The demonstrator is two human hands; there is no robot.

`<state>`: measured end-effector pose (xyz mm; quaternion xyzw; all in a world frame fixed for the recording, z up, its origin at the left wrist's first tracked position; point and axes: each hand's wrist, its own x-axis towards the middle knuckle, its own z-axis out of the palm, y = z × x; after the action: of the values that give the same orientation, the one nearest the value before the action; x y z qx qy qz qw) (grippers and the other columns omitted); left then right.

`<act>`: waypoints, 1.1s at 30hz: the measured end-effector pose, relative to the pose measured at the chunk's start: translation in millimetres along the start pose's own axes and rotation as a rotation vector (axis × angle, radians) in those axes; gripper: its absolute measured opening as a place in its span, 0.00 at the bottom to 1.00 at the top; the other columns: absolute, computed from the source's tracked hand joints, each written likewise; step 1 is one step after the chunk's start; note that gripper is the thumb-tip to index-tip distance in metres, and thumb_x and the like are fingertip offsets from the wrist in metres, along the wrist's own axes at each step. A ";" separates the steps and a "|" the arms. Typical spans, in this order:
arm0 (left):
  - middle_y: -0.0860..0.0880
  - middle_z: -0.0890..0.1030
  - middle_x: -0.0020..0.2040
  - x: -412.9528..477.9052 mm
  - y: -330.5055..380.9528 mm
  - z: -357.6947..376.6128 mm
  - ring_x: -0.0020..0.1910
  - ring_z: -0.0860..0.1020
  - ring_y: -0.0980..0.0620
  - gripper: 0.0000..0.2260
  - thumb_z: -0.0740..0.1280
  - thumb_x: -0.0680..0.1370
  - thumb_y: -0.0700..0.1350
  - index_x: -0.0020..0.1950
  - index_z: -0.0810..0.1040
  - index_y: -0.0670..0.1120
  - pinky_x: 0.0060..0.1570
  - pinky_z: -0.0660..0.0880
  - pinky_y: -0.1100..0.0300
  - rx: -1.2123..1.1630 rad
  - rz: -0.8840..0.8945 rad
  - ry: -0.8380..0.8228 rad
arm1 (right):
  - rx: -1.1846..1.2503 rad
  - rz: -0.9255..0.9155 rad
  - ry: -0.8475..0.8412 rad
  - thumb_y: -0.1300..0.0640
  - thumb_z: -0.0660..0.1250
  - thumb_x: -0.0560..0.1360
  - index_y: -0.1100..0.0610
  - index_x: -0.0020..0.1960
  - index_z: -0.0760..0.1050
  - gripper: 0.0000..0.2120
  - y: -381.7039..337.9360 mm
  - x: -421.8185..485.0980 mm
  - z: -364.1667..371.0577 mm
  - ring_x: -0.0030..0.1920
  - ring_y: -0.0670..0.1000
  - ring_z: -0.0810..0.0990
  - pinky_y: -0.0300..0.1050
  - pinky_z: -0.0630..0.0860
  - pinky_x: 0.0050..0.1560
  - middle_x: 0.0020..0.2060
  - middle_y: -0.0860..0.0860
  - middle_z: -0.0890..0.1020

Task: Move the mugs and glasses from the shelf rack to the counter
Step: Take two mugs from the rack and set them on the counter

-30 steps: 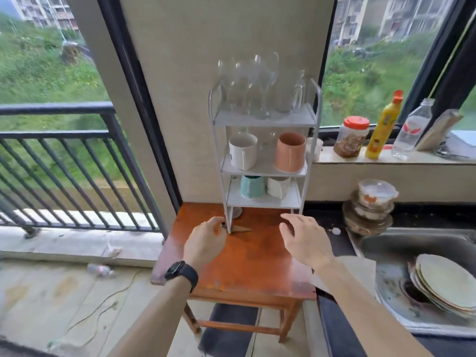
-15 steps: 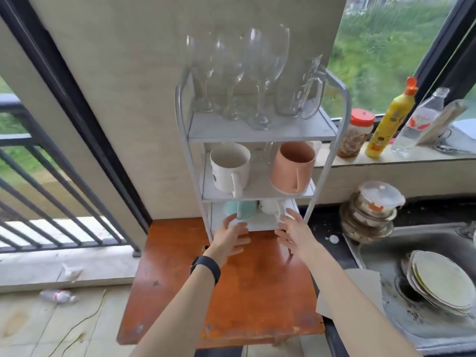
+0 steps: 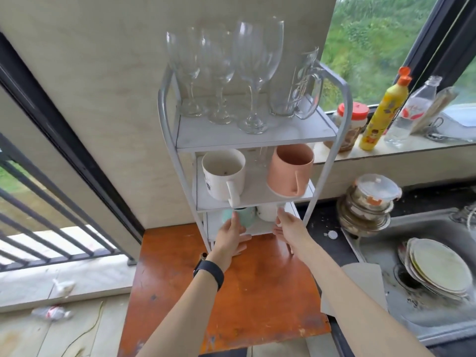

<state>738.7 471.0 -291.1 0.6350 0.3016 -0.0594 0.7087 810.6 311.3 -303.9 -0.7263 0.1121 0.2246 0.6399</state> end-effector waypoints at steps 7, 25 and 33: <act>0.46 0.84 0.52 -42.8 -30.1 -16.1 0.47 0.84 0.49 0.18 0.54 0.84 0.59 0.51 0.78 0.50 0.54 0.80 0.50 0.153 0.089 -0.059 | -0.098 -0.105 -0.011 0.40 0.58 0.82 0.52 0.43 0.75 0.18 33.8 -65.9 -19.2 0.44 0.52 0.81 0.42 0.79 0.50 0.39 0.52 0.78; 0.50 0.85 0.45 -125.3 -95.7 92.5 0.39 0.82 0.52 0.14 0.57 0.84 0.56 0.51 0.79 0.51 0.39 0.79 0.62 0.565 0.167 -0.559 | 0.092 0.053 0.338 0.36 0.62 0.78 0.52 0.37 0.79 0.22 175.7 -226.6 -138.8 0.39 0.48 0.80 0.47 0.79 0.49 0.35 0.47 0.81; 0.43 0.83 0.45 -211.8 -141.5 250.1 0.33 0.80 0.53 0.17 0.56 0.85 0.52 0.56 0.78 0.42 0.35 0.78 0.63 0.665 0.232 -0.865 | 0.155 0.076 0.765 0.41 0.61 0.81 0.66 0.43 0.79 0.27 230.1 -336.2 -248.7 0.47 0.59 0.85 0.63 0.79 0.58 0.38 0.53 0.84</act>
<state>588.9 147.2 -303.9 0.7711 -0.1237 -0.3281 0.5314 458.7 -10.2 -328.4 -0.7025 0.3861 -0.0480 0.5960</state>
